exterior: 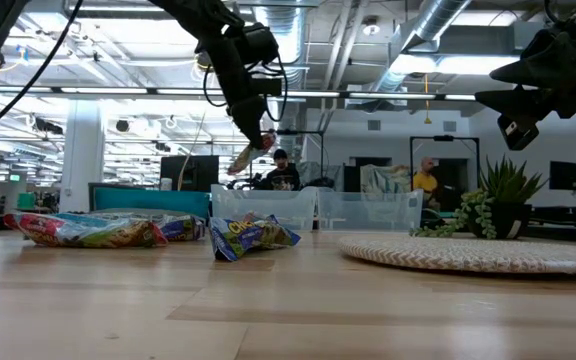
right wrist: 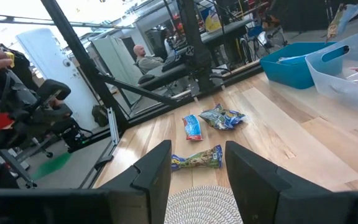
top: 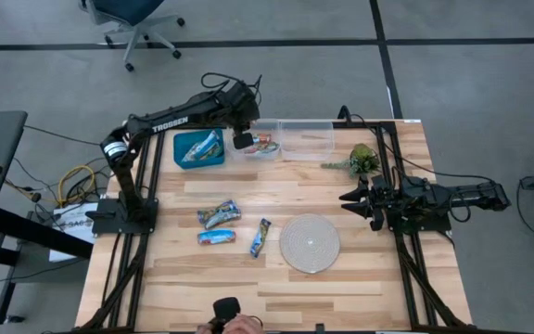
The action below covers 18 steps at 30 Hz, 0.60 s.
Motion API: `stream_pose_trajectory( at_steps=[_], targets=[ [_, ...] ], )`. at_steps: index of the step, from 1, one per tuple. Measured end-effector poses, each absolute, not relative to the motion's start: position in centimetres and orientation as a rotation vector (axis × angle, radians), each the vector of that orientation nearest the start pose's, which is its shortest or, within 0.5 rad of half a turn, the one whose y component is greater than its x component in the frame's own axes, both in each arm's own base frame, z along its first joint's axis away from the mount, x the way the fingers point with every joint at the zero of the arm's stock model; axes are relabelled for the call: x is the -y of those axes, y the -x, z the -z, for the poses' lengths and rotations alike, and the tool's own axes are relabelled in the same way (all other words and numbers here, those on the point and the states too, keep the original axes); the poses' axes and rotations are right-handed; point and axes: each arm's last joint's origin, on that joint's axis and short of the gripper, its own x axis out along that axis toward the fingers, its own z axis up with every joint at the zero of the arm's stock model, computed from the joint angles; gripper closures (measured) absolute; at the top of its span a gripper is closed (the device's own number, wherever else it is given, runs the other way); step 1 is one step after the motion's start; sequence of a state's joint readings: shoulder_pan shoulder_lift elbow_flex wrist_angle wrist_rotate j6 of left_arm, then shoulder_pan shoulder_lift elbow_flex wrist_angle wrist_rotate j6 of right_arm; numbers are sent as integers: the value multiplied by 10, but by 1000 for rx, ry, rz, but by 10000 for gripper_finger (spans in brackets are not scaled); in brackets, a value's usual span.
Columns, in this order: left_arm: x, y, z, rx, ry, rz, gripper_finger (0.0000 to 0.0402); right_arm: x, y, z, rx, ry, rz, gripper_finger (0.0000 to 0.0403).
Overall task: Pick and place Granola Bars by type
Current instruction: Put the red granola bar into the left transparent bin
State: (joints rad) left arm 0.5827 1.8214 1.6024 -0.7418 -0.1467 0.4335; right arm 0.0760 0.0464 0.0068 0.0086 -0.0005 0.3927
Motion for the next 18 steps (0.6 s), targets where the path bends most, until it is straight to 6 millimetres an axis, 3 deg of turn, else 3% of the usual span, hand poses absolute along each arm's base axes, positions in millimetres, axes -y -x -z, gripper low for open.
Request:
stream_pose_trajectory(
  at_steps=[18],
  targets=[
    [-220, -326, -286, -1068, -160, -457, 279, -8, -100, -163, -45, -391, -69, 261]
  ],
)
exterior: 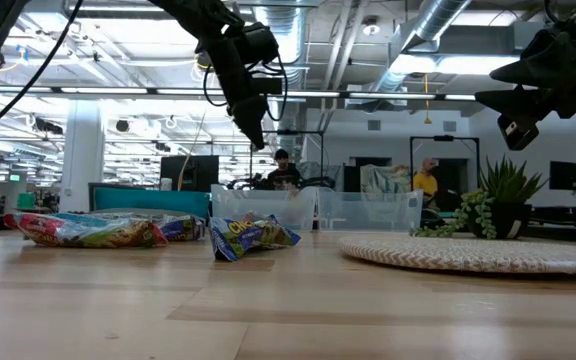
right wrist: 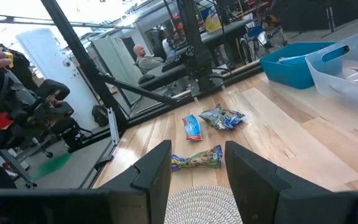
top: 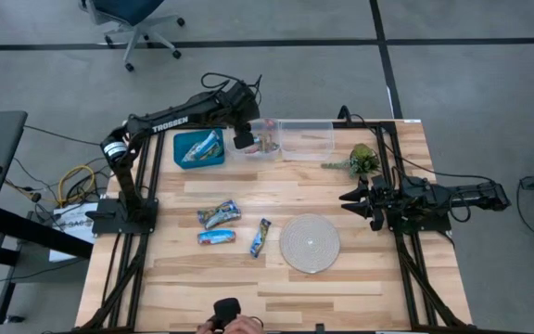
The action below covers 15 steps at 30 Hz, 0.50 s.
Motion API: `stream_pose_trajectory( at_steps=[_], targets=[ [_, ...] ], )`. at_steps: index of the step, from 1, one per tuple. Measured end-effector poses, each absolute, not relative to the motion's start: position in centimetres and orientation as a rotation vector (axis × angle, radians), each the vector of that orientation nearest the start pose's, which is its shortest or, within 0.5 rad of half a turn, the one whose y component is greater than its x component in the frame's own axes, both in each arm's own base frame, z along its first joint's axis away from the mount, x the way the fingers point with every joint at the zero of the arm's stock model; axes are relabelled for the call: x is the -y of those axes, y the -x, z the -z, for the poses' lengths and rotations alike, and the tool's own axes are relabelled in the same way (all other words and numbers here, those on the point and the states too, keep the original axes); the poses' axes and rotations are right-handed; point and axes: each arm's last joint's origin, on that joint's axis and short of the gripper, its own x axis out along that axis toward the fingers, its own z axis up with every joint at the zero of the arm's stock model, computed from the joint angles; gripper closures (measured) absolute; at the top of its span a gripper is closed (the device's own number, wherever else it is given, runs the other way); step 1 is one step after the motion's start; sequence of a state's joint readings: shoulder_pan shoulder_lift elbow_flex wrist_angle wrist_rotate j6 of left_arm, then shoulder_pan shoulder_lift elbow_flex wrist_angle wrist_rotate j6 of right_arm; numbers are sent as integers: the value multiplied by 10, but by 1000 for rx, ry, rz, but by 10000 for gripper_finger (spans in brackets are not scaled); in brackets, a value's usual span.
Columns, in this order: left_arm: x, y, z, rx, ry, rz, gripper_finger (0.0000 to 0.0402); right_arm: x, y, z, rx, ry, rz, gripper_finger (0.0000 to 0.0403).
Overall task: Pick and place Granola Bars by type
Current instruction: Put the red granola bar into the left transparent bin
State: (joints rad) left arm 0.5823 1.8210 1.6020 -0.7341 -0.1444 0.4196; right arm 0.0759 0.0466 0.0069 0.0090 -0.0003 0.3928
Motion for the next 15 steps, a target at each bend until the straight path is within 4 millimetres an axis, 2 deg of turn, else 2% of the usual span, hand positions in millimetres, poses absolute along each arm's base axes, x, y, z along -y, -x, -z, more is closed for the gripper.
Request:
stream_pose_trajectory(
  at_steps=[8, 15],
  targets=[
    [-215, -328, -285, -1040, -25, -522, 278, -8, -100, -163, -45, -391, -69, 260],
    [-182, -332, -292, -1048, 103, -495, 278, -8, -100, -163, -45, -391, -69, 259]
  ],
)
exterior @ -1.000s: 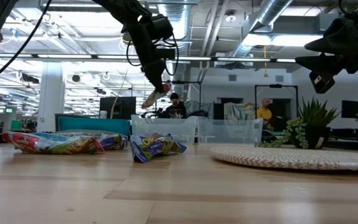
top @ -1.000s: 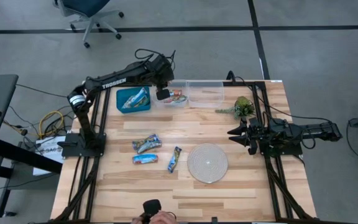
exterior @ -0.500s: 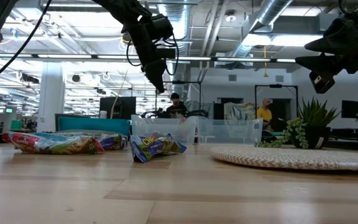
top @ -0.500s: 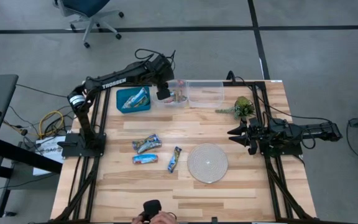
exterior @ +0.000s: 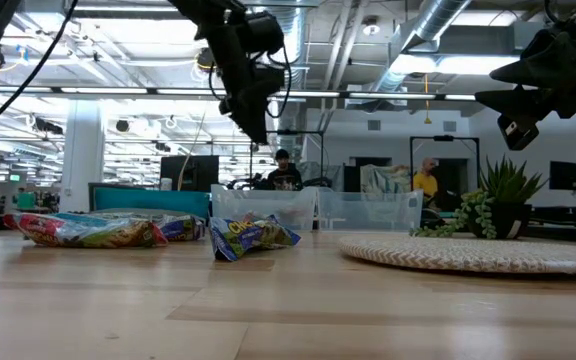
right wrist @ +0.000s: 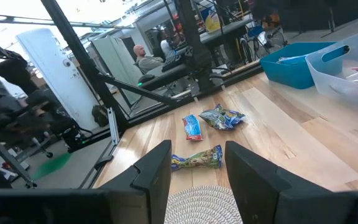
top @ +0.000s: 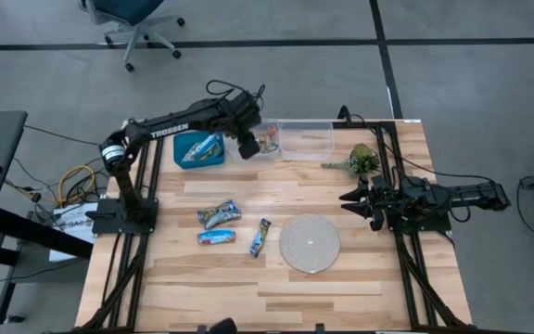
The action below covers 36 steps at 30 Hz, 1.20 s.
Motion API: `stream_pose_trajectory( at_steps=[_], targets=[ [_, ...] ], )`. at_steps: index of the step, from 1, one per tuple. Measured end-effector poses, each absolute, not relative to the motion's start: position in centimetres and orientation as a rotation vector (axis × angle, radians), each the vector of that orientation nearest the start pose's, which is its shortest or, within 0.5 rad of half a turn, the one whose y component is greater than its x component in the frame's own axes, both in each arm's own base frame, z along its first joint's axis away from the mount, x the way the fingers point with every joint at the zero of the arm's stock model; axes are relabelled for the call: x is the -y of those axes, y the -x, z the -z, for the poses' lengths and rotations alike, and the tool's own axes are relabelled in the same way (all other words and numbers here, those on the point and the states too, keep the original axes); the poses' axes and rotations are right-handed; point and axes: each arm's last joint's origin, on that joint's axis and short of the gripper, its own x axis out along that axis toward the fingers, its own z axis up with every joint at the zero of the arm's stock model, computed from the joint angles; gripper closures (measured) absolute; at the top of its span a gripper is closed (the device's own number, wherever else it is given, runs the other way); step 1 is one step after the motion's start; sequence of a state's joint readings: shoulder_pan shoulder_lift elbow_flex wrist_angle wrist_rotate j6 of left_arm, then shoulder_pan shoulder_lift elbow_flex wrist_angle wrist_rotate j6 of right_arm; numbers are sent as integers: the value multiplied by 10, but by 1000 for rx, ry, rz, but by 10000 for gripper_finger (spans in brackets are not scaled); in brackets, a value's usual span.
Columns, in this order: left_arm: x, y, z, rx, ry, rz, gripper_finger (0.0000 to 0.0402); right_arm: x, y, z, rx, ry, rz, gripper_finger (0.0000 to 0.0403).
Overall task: Pick and place Granola Bars by type
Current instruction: Put the red granola bar into the left transparent bin
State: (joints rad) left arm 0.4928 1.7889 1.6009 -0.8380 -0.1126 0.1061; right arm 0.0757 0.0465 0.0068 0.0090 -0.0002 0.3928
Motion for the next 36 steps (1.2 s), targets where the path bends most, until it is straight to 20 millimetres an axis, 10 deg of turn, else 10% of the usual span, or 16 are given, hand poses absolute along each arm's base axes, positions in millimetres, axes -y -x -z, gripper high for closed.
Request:
stream_pose_trajectory(
  at_steps=[21, 36],
  targets=[
    [-40, -303, -332, -1252, 480, -183, 279, -8, -100, -163, -45, -391, -69, 261],
    [44, -282, -303, -1413, 253, -43, 279, -8, -100, -163, -45, -391, -69, 260]
  ],
)
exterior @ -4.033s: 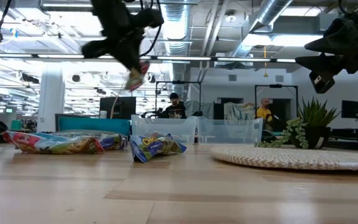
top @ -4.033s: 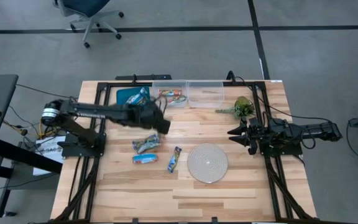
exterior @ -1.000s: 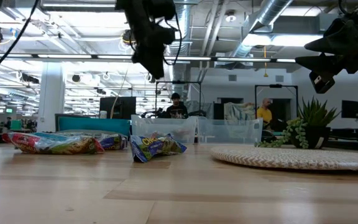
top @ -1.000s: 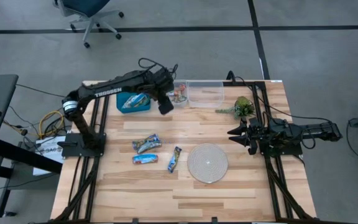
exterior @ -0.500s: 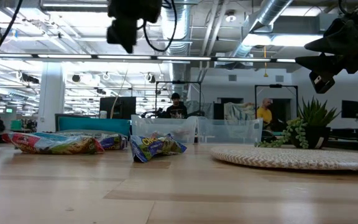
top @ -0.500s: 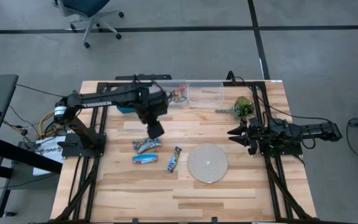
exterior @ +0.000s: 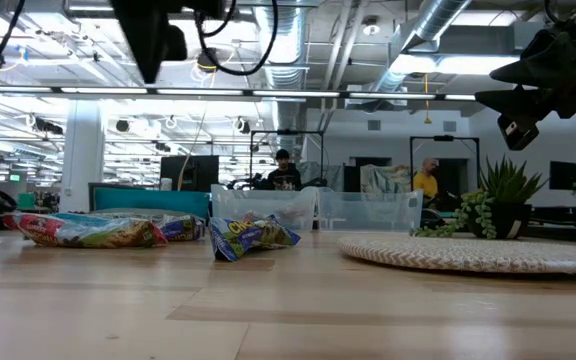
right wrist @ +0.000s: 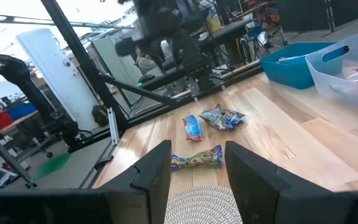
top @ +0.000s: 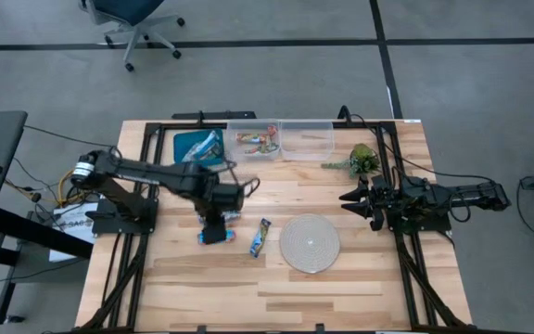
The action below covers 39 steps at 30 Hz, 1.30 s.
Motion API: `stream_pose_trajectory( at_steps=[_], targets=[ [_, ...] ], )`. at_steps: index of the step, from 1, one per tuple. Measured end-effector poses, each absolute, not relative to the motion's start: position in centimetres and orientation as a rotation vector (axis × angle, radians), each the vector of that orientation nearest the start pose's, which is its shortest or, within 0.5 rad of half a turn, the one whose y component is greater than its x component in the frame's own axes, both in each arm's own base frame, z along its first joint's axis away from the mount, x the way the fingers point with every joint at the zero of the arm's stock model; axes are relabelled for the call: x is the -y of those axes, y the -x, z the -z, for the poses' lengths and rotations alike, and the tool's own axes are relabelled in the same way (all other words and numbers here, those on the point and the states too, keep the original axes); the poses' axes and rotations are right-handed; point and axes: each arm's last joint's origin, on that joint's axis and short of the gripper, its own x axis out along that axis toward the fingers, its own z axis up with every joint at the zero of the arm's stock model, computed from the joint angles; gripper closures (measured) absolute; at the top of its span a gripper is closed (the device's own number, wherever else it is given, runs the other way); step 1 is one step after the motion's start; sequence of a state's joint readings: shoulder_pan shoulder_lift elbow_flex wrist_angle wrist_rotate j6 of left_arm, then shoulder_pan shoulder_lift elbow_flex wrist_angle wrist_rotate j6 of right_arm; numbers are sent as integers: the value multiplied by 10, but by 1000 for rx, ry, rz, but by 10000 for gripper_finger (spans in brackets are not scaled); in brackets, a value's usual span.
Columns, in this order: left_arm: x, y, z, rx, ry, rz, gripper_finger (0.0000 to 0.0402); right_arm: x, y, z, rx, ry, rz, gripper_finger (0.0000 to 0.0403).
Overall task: Pick and place Granola Bars by type
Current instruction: Put the red granola bar into the left transparent bin
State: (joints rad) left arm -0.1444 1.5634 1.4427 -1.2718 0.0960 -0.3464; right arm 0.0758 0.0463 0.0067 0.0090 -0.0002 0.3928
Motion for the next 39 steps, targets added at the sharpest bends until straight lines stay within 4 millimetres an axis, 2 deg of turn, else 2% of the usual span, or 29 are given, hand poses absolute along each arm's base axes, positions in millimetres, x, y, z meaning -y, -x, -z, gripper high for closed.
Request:
stream_pose_trajectory(
  at_steps=[3, 11, 15, 19, 24, 30, 39],
  targets=[
    [56, -272, -287, -1388, 222, 11, 279, -8, -100, -163, -45, -391, -69, 259],
    [69, -249, -231, -1339, 195, 59, 279, -8, -100, -163, -45, -391, -69, 261],
    [69, -245, -205, -1308, 173, 75, 279, -8, -100, -163, -45, -391, -69, 259],
    [67, -243, -188, -1258, 150, 29, 279, -8, -100, -163, -45, -391, -69, 260],
    [63, -239, -178, -1249, 93, -52, 279, -8, -100, -163, -45, -391, -69, 261],
    [63, -238, -170, -1249, 112, -37, 275, -8, -100, -163, -45, -391, -69, 259],
    [62, -237, -164, -1245, 127, -30, 223, -8, -100, -163, -46, -391, -69, 260]
  ],
)
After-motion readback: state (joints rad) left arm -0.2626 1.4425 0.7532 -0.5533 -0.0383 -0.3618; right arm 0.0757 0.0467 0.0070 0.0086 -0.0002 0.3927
